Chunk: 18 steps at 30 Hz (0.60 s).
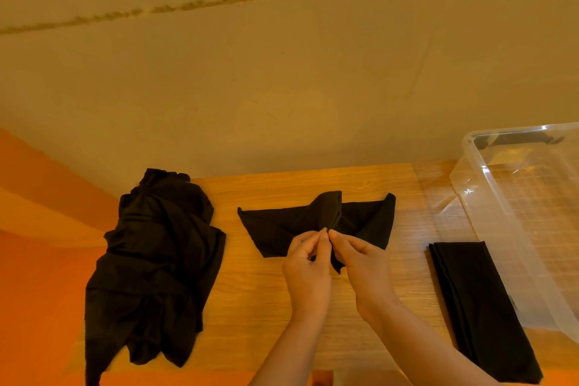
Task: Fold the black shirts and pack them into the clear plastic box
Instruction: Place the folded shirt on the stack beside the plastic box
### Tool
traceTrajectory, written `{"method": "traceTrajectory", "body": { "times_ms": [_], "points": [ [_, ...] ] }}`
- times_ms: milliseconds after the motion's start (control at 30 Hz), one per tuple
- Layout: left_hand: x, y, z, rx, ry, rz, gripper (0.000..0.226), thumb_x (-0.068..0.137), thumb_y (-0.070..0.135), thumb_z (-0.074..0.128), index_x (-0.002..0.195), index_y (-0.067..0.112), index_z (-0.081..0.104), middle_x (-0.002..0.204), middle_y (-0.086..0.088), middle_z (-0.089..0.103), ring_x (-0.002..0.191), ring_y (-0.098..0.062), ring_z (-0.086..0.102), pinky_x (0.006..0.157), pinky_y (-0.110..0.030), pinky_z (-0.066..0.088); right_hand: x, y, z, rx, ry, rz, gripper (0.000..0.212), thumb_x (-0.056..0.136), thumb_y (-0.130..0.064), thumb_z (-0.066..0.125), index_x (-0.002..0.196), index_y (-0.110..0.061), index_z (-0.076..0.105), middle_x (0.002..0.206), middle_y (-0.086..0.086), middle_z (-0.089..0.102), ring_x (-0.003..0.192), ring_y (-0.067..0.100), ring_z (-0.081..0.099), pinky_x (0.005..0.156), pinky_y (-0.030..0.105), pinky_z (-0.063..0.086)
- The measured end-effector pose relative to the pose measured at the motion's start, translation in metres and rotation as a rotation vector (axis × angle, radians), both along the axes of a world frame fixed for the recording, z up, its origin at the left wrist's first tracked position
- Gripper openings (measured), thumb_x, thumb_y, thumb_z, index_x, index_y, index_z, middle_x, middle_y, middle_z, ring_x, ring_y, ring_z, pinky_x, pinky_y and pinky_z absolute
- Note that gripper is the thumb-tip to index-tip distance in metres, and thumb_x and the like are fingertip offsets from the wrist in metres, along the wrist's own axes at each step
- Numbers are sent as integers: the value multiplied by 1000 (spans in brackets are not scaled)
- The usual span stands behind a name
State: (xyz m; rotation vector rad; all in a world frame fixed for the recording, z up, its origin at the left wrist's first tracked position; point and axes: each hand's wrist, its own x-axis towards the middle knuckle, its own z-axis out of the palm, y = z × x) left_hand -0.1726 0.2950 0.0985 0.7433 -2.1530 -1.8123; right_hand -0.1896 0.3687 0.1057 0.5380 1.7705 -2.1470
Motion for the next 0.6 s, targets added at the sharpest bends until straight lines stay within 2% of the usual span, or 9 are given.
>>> {"method": "traceTrajectory", "body": {
  "times_ms": [133,200,300,367,400,467,533,600],
  "points": [
    [4,5,3,-59,3,-46,18,95,22,56,93,40,60,105,14,56,100,11,54,73,-7,47,0,1,-1,-50,-17,19,17,88,-27,64,96,-18,76,93,1,75,95,11,69,89,32,53],
    [6,6,4,45,-6,-68,19,97,21,52,94,38,60,111,12,55,100,11,54,75,-8,47,-2,4,-3,-91,-44,49,22,82,-29,68,98,-17,77,97,3,75,100,15,68,93,37,52],
    [7,7,7,310,-108,-48,13,99,27,50,106,32,59,113,9,58,97,6,56,73,-8,46,-7,10,-9,-69,-76,74,24,78,-30,72,98,-19,77,100,0,74,103,15,67,96,39,51],
    [6,3,9,391,-180,-35,16,97,34,51,109,31,61,111,13,60,99,4,54,71,-11,41,-10,12,-12,5,-64,70,19,80,-29,72,97,-22,77,98,-5,74,102,12,66,91,33,52],
    [2,-1,10,385,-201,-33,18,97,35,50,108,30,63,110,13,60,101,2,53,72,-11,37,-11,12,-12,39,-44,64,15,82,-26,71,96,-23,76,95,-7,75,98,9,66,85,26,52],
    [-12,-11,11,277,-248,-49,19,97,35,51,105,28,67,106,12,63,102,-2,56,71,-13,36,-11,13,-11,120,30,75,11,86,-20,69,93,-26,74,89,-11,74,91,2,67,74,16,51],
    [-36,-23,12,77,-349,-114,25,92,38,59,114,24,63,107,10,61,103,-7,57,70,-15,39,-9,12,-13,197,128,111,13,87,-17,68,95,-27,73,87,-12,74,89,0,68,77,18,53],
    [-65,-34,11,-128,-517,-312,49,85,42,66,127,22,52,116,7,56,104,-9,53,71,-20,39,-7,11,-17,273,218,157,14,87,-17,69,98,-25,73,88,-10,74,89,1,67,81,22,53]
  ]
}}
